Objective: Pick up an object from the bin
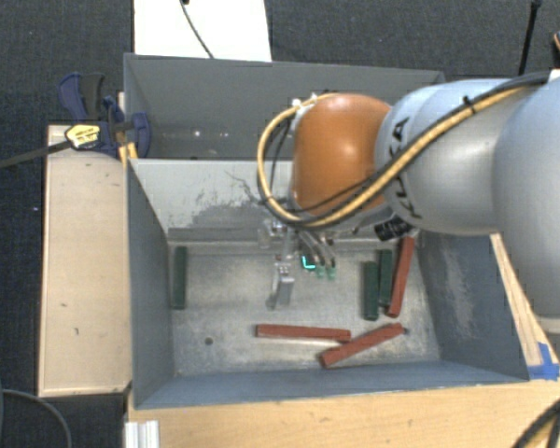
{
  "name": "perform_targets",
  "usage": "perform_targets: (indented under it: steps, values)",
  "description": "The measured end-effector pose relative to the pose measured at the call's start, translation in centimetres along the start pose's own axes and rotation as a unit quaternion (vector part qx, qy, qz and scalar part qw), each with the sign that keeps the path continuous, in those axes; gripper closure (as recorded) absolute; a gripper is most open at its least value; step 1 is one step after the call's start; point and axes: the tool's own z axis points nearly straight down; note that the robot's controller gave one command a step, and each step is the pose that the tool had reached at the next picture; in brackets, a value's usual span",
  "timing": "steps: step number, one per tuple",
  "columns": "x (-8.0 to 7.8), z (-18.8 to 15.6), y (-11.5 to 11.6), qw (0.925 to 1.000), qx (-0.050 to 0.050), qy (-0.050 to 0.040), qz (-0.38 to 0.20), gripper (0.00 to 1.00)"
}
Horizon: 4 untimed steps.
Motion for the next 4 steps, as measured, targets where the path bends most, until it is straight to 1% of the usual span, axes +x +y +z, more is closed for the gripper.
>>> perform_targets:
  steps: [1, 2, 3, 4]
  values:
    - [5.6, 3.3, -4.1, 0.9887, 0.001, -0.001, -0.15, 0.0]
    - [4.5, 7.7, -6.0, 0.9885, 0.001, -0.0012, -0.151, 0.0]
    - [4.4, 7.4, -5.9, 0.9888, 0.0, -0.0026, -0.149, 1.0]
    - [6.8, -4.5, -5.4, 0.9827, 0.001, -0.007, -0.185, 1.0]
